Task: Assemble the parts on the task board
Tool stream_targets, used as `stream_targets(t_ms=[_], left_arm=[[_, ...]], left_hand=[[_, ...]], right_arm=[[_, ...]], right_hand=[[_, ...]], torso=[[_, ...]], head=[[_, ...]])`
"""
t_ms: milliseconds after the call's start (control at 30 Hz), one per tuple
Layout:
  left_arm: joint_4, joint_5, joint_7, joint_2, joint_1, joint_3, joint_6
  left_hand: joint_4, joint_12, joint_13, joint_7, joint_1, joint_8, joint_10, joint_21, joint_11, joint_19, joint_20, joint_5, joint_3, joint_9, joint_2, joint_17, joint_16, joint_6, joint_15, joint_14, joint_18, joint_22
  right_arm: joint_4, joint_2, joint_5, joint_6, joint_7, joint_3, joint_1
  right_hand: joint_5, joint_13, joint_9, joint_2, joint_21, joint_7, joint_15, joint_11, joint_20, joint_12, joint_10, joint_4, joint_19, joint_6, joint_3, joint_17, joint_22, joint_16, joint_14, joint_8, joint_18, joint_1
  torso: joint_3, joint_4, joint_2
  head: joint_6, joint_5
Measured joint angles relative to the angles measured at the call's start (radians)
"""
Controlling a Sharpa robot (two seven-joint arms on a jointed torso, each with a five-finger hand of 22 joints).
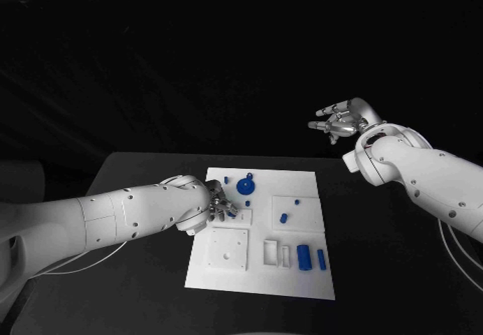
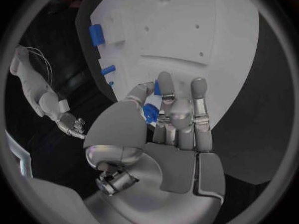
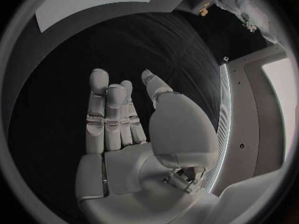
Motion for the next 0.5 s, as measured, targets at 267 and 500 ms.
stream_targets(t_ms=[267, 500], left_arm=[[0.001, 0.000, 0.000, 0.000, 0.000, 0.000, 0.006], [0.000, 0.000, -0.001, 0.000, 0.000, 0.000, 0.015]], left_hand=[[0.000, 0.000, 0.000, 0.000, 0.000, 0.000, 0.000, -0.008, 0.000, 0.001, 0.000, 0.000, 0.000, 0.014, 0.000, 0.000, 0.000, 0.000, 0.000, 0.000, -0.001, 0.001], [0.000, 0.000, 0.000, 0.000, 0.000, 0.002, 0.000, -0.018, 0.000, 0.007, 0.000, 0.004, 0.000, 0.022, 0.000, 0.002, 0.000, 0.000, 0.002, 0.002, -0.006, 0.001]], right_arm=[[-0.002, 0.003, -0.012, 0.004, -0.001, 0.000, 0.000], [-0.003, 0.003, -0.018, 0.008, -0.002, 0.000, 0.000]], right_hand=[[0.000, -0.002, 0.000, 0.000, 0.000, 0.000, 0.000, 0.000, 0.000, 0.000, 0.000, 0.000, 0.000, 0.000, 0.000, 0.000, 0.000, 0.000, 0.000, 0.000, 0.000, 0.000], [0.004, -0.005, 0.000, 0.000, 0.000, 0.000, 0.000, 0.000, 0.000, 0.000, 0.000, 0.000, 0.000, 0.000, 0.000, 0.000, -0.001, 0.000, 0.000, 0.000, 0.000, 0.000]], torso=[[0.0002, 0.0009, 0.000], [-0.0007, 0.0008, 0.000]], head=[[-0.001, 0.000], [-0.002, 0.000]])
